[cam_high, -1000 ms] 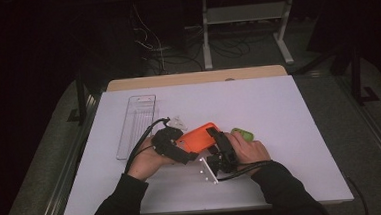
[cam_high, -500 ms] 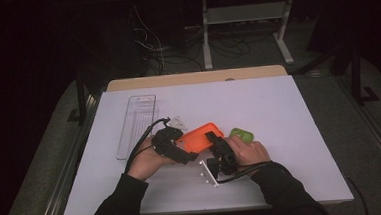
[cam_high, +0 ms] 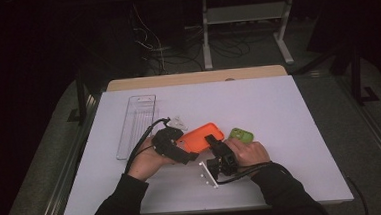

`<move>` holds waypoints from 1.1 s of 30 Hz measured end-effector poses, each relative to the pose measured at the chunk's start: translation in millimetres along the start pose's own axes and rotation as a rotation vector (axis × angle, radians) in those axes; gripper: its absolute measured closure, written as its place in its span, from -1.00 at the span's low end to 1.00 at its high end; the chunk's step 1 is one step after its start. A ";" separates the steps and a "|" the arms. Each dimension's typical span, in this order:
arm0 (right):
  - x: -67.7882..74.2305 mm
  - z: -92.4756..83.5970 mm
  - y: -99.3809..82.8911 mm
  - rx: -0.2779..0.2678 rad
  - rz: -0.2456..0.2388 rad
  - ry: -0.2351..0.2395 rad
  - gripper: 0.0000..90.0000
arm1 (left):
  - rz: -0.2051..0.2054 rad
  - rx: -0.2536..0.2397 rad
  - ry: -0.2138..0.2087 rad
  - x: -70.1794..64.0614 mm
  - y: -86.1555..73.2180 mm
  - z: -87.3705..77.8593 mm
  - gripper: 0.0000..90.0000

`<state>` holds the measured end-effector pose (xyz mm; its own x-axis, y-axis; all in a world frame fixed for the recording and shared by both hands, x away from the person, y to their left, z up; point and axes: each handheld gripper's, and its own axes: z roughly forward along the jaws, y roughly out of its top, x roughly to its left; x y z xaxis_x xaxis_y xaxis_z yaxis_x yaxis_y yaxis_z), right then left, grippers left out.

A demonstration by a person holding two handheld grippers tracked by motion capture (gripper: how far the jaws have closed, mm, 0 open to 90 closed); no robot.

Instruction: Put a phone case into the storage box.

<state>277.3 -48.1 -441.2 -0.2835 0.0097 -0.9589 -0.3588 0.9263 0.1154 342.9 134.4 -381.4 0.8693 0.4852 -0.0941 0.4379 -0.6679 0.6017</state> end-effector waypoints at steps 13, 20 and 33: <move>2.2 -1.1 1.4 0.009 0.002 -0.003 0.73 | 0.021 -0.035 0.002 -2.0 -0.4 -1.3 -0.85; 0.4 0.1 -2.6 0.019 -0.005 0.000 0.73 | -0.001 -0.063 -0.015 -1.4 -2.7 -6.0 -1.00; -11.6 1.9 -23.5 0.061 0.199 0.055 0.73 | 0.006 -0.053 -0.009 7.2 -7.3 -13.6 -1.00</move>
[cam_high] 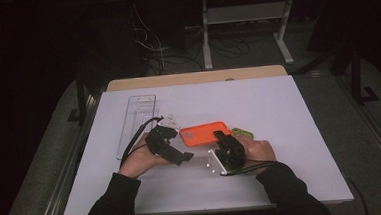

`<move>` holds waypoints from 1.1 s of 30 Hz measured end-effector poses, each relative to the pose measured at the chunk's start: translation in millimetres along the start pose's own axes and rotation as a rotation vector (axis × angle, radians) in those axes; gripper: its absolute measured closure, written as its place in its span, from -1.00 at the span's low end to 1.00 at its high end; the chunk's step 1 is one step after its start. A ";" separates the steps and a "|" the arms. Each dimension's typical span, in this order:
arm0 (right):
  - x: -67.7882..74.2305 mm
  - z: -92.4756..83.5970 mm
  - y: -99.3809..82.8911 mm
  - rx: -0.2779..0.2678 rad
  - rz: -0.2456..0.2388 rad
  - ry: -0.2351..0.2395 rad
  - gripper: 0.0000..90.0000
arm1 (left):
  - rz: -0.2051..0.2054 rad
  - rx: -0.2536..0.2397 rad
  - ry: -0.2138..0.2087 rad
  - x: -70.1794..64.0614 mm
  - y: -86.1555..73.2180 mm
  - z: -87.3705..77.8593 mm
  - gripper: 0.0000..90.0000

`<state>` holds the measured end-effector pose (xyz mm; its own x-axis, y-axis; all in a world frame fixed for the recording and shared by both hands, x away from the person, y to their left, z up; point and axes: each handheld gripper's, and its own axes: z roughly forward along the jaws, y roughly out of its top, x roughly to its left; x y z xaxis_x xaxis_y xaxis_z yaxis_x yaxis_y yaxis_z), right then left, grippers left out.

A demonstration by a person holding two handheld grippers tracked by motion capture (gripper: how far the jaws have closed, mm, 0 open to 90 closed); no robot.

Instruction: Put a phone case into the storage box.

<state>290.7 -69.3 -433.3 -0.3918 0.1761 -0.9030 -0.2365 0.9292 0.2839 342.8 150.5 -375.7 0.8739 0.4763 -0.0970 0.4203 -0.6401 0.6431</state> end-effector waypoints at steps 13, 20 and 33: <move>-15.3 1.0 -10.2 0.004 0.235 0.099 0.73 | -0.008 -0.006 0.024 -0.8 -1.5 2.0 -1.00; -20.1 2.9 -14.0 0.004 0.406 0.154 0.73 | 0.024 0.014 0.040 2.7 -1.9 0.1 -1.00; -39.3 6.0 -29.1 -0.041 0.767 0.294 0.73 | -0.003 0.010 0.059 2.4 -2.1 -0.8 -1.00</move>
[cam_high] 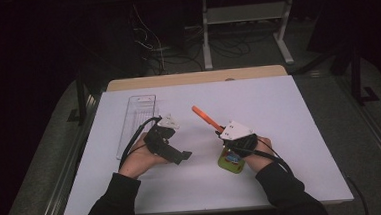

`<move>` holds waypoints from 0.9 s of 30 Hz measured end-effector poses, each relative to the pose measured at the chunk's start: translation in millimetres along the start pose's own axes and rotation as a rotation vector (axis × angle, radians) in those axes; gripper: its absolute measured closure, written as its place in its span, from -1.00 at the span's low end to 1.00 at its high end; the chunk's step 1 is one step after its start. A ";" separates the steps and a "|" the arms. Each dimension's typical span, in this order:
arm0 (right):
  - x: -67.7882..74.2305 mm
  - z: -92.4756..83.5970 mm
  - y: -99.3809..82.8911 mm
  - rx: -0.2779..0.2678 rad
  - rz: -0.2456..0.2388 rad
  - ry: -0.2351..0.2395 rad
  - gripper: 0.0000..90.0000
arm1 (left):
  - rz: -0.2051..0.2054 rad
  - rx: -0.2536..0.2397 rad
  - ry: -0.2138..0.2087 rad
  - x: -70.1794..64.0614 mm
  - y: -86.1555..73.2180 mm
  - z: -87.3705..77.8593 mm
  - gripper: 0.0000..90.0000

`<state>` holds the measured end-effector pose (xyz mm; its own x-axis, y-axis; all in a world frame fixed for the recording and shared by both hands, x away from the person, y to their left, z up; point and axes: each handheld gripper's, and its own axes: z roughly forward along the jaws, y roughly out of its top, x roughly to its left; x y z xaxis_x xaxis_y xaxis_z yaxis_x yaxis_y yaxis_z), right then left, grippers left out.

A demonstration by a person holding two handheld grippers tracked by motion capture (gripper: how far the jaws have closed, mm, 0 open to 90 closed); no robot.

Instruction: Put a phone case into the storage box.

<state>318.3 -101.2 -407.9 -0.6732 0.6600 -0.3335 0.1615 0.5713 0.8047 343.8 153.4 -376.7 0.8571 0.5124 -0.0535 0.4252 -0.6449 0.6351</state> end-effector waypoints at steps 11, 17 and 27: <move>-22.2 -1.3 -6.8 -0.021 0.299 0.134 0.73 | -0.011 -0.003 0.006 0.3 -0.4 0.5 -1.00; -29.5 0.0 -10.6 -0.040 0.444 0.180 0.73 | -0.010 -0.007 0.013 1.6 -0.7 -0.2 -1.00; -33.0 0.5 -15.9 -0.042 0.524 0.196 0.73 | -0.035 -0.038 0.013 4.6 -0.2 -2.3 -1.00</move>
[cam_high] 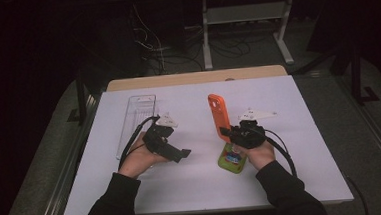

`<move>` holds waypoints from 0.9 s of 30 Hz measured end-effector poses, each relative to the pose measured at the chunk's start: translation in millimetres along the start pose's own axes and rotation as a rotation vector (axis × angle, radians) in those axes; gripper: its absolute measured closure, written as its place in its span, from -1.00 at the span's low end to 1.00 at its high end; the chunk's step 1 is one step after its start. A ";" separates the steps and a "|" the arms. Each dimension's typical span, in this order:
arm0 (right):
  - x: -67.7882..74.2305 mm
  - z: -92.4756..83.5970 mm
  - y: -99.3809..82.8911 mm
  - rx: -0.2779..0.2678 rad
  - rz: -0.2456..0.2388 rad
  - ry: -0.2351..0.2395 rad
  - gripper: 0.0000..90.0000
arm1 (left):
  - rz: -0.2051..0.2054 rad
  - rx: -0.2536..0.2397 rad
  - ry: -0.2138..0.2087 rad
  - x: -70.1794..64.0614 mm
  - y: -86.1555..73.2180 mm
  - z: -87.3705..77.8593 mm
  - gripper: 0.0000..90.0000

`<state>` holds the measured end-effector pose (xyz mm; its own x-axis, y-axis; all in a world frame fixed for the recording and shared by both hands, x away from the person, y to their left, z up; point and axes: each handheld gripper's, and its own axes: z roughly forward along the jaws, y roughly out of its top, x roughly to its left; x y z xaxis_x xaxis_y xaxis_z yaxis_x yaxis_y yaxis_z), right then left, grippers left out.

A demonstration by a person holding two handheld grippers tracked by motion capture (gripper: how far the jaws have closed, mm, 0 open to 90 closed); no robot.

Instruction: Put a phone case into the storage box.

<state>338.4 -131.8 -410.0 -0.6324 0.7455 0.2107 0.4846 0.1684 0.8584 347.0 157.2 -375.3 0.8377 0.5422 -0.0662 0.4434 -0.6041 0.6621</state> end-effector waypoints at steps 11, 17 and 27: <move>3.3 -5.1 0.9 -0.008 0.004 0.011 0.73 | -0.053 -0.124 -0.038 14.1 9.8 -6.0 -1.00; 5.6 -4.1 0.4 -0.010 -0.024 0.011 0.73 | -0.045 -0.131 -0.055 16.0 23.9 -7.9 -1.00; 13.3 -1.2 0.2 -0.010 -0.039 0.027 0.73 | -0.041 -0.159 -0.082 18.6 49.3 -8.9 -1.00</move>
<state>329.3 -122.7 -406.4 -0.6669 0.7206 0.1899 0.4537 0.1905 0.8705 381.6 142.8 -337.2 0.8462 0.5108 -0.1520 0.4270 -0.4792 0.7668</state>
